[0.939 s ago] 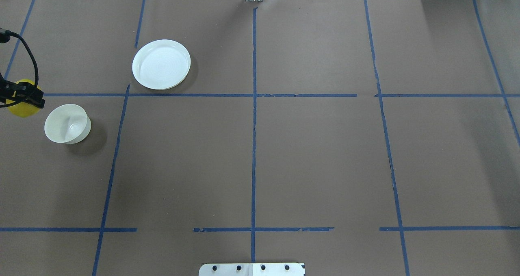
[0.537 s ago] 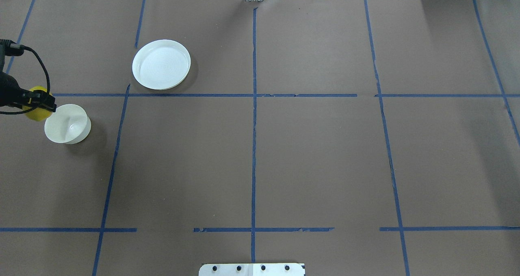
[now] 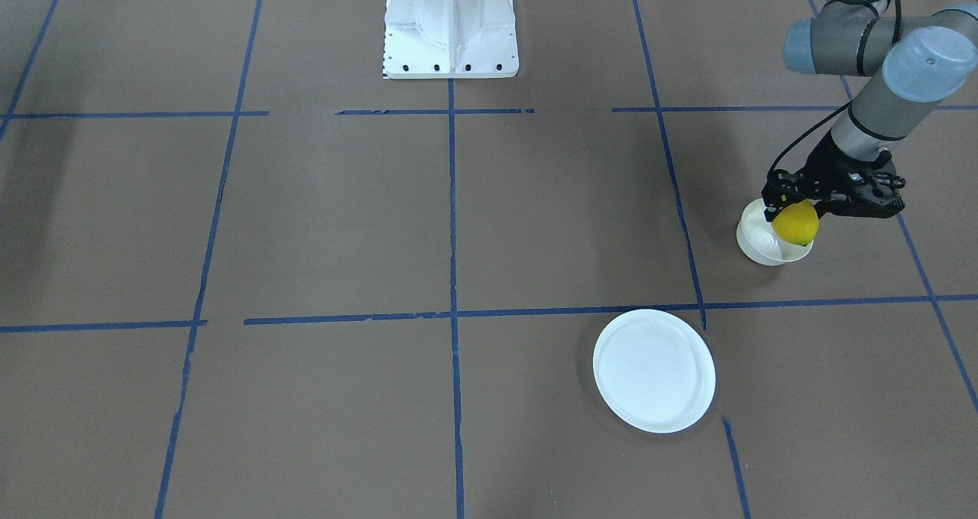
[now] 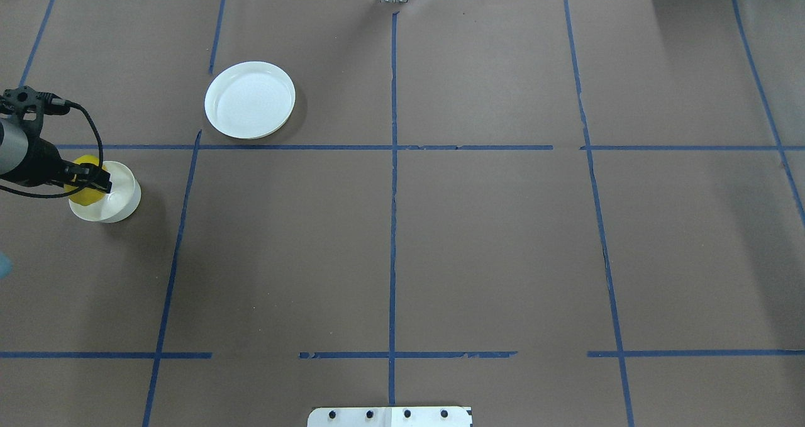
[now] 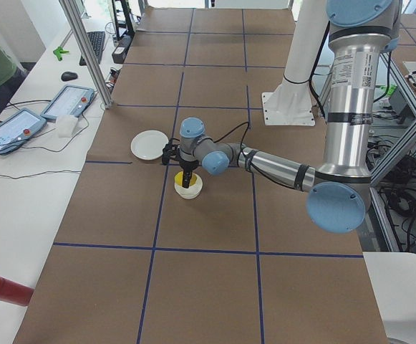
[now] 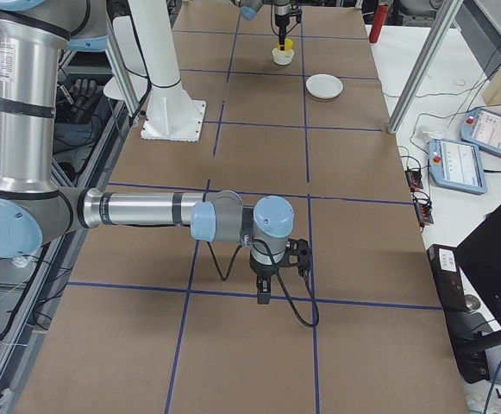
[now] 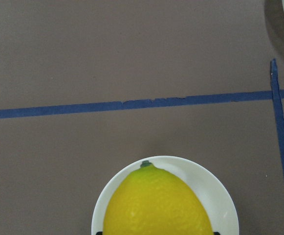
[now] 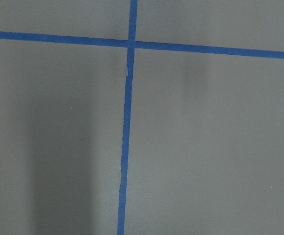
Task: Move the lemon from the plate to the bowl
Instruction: 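Lower the lemon into the white bowl and open the left gripper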
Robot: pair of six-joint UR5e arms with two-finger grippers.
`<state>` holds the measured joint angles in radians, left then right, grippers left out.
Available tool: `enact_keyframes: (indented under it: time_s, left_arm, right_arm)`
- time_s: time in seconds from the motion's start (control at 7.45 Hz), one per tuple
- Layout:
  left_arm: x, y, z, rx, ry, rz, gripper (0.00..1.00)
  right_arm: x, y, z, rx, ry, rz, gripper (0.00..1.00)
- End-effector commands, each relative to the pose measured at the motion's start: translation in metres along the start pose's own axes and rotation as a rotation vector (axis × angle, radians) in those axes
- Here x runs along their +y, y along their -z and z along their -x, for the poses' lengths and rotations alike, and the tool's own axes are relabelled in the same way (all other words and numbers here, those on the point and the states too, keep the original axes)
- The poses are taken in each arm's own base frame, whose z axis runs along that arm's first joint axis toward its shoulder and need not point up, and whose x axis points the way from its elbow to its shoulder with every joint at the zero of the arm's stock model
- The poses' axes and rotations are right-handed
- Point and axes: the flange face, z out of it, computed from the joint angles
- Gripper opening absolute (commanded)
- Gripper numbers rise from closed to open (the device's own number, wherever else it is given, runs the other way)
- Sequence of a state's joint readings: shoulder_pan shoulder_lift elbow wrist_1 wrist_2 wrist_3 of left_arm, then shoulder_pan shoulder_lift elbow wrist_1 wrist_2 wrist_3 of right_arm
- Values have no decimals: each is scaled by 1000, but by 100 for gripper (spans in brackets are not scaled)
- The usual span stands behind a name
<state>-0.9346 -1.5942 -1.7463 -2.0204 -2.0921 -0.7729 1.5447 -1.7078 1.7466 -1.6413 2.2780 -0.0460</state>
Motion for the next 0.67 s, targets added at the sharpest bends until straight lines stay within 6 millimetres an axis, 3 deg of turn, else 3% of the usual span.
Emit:
enact_keyframes:
  time_s: [0.0,0.13,0.27,0.54]
  left_arm:
    - [2,-5,-4,0,-12,7,17]
    - [1,-5,-7,2,-23,4,56]
    - [-1,-5,-8,3,-25,3,73]
    - [-4,-7,-10,4,-18,2,95]
  right_arm:
    - [0,0,0,0,0,0,100]
    - [0,0,0,0,0,0,100]
    - [0,0,0,0,1,-1,100]
    - [0,0,0,0,0,0,100]
